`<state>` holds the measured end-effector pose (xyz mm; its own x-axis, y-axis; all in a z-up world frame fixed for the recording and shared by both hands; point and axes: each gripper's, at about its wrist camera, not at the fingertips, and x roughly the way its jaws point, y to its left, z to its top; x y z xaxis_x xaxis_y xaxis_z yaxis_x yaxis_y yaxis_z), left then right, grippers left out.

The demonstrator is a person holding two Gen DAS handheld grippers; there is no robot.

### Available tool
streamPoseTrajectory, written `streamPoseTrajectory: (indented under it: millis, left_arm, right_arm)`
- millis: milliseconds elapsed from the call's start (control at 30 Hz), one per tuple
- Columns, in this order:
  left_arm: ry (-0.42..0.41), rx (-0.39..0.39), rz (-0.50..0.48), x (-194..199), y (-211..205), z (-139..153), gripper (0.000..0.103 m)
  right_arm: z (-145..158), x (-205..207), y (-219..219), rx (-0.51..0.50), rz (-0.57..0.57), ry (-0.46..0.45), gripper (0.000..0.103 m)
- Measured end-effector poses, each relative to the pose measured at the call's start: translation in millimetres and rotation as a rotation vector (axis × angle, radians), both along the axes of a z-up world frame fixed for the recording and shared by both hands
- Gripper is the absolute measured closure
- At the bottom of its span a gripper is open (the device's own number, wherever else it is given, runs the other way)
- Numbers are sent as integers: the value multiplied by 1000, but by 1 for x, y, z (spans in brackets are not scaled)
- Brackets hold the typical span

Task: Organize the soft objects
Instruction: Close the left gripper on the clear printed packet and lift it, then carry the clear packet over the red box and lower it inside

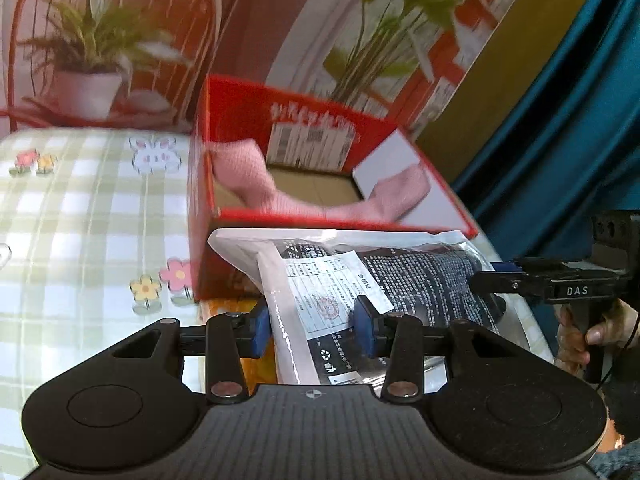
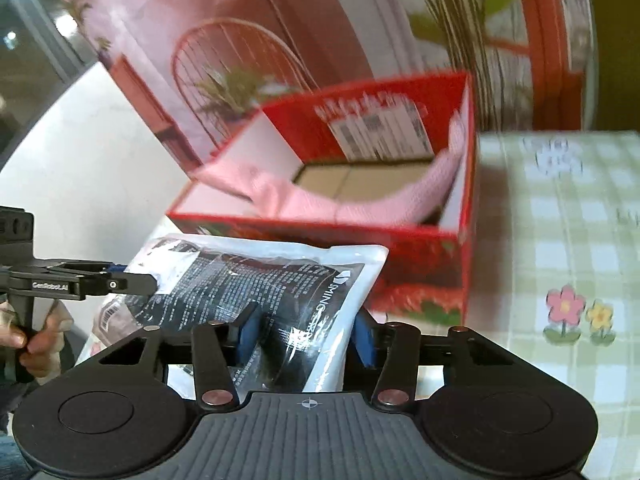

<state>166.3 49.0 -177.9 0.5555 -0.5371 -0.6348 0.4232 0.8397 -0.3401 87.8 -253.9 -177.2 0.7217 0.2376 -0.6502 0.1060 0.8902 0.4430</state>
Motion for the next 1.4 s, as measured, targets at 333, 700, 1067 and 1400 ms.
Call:
streamPoseTrajectory:
  millis: [333,700,1067,1400]
  left_arm:
    - [-181,6,45,18,-20,54,59]
    - [-279,125,119,98,-71,70,59]
    - [-135,263,123,152,-82,12,58]
    - [-101,427,56,160,-91,-14,58]
  right_arm:
    - [71,13,-4,-227,18,-188,61]
    - [71,82,-28,-466,-57,-243,63]
    - [16,150,-29,-596,-39,-75,64]
    - [-22,174,-26,-559,28,119,64]
